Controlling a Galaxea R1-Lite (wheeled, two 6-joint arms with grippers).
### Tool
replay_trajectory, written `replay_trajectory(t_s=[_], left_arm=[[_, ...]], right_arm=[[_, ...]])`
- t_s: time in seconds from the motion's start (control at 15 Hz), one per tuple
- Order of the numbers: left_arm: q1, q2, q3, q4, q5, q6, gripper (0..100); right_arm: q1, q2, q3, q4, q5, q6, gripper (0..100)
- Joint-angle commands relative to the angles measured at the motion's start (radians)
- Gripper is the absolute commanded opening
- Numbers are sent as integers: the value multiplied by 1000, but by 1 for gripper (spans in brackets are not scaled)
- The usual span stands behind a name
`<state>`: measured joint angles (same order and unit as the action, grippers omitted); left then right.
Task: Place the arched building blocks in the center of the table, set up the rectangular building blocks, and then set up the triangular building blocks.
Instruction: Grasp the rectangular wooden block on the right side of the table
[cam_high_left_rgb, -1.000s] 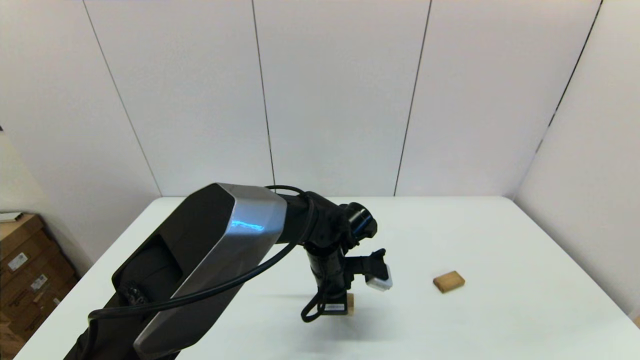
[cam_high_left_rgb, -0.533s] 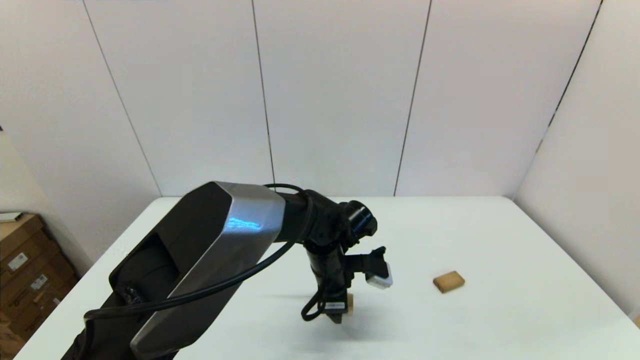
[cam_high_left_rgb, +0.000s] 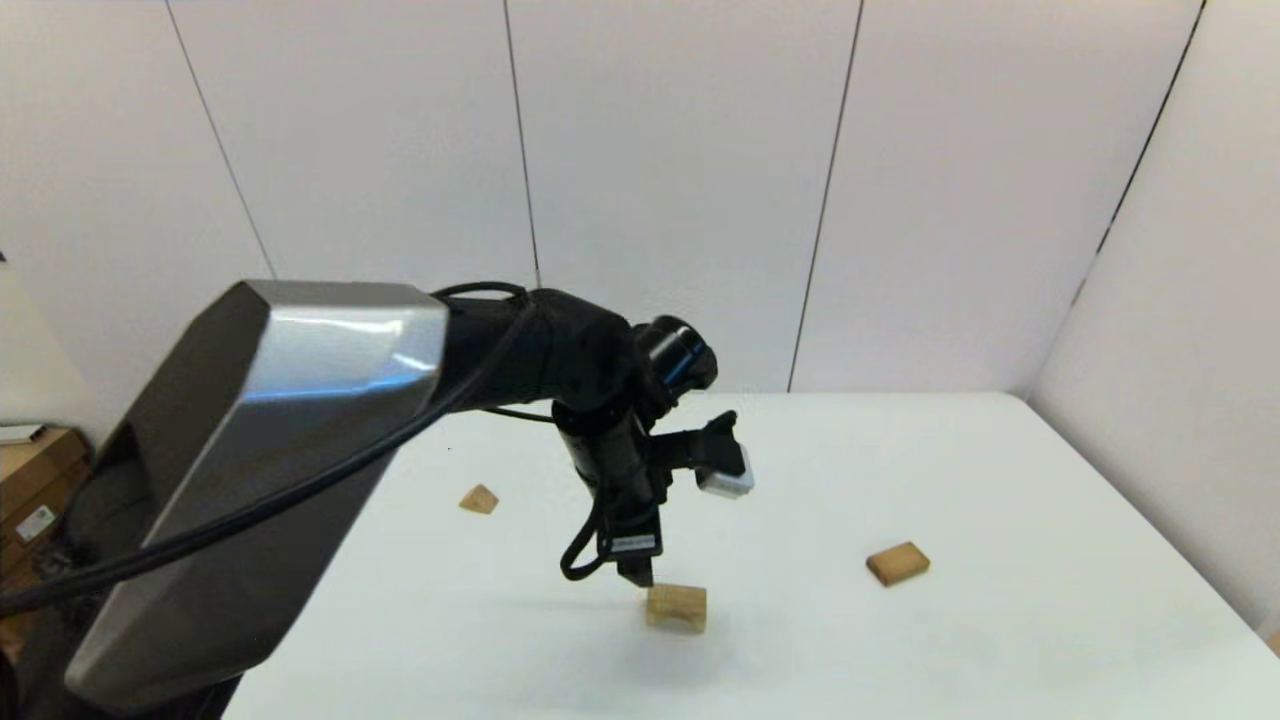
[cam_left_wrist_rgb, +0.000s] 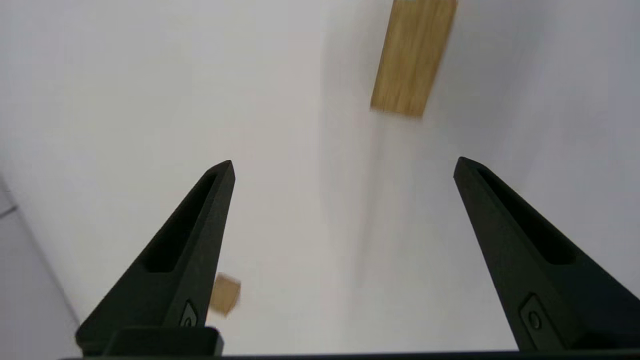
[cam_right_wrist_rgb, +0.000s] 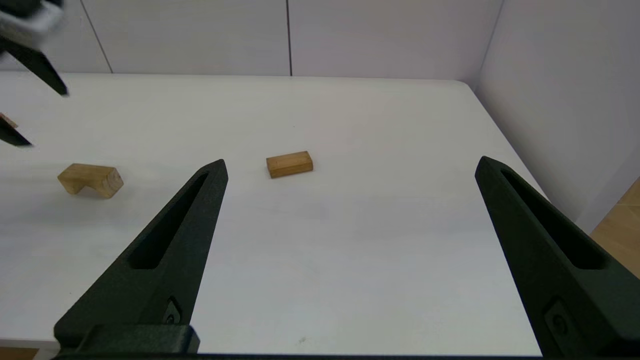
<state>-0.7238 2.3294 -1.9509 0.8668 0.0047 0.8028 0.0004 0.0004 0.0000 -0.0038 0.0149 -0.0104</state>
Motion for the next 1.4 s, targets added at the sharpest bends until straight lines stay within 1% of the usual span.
replay_trajectory(t_s=[0.07,0.13,0.33,0.4,0.67,0.8,0.93,1.07,1.2,1.4], left_arm=[[67,-278,69,60,6,-106,100],[87,-349,79,61,24,-137,100],[144,-584,147,72,135,-223,100],[184,-693,201,74,152,-257,100],[327,-1061,458,69,181,-321,100],[435,-1257,612,67,182,-343,100],[560,-1384,707,74,181,-350,100],[647,-1515,787,72,176,-343,100],[701,-1653,872,67,178,-318,100],[730,-1835,1011,64,182,-323,100]], right_arm=[[1,-2,0,-1,0,0,100],[0,-2,0,-1,0,0,100],[1,-2,0,-1,0,0,100],[1,-2,0,-1,0,0,100],[1,-2,0,-1,0,0,100],[1,-2,0,-1,0,0,100],[1,-2,0,-1,0,0,100],[0,-2,0,-1,0,0,100],[1,-2,0,-1,0,0,100],[1,-2,0,-1,0,0,100]])
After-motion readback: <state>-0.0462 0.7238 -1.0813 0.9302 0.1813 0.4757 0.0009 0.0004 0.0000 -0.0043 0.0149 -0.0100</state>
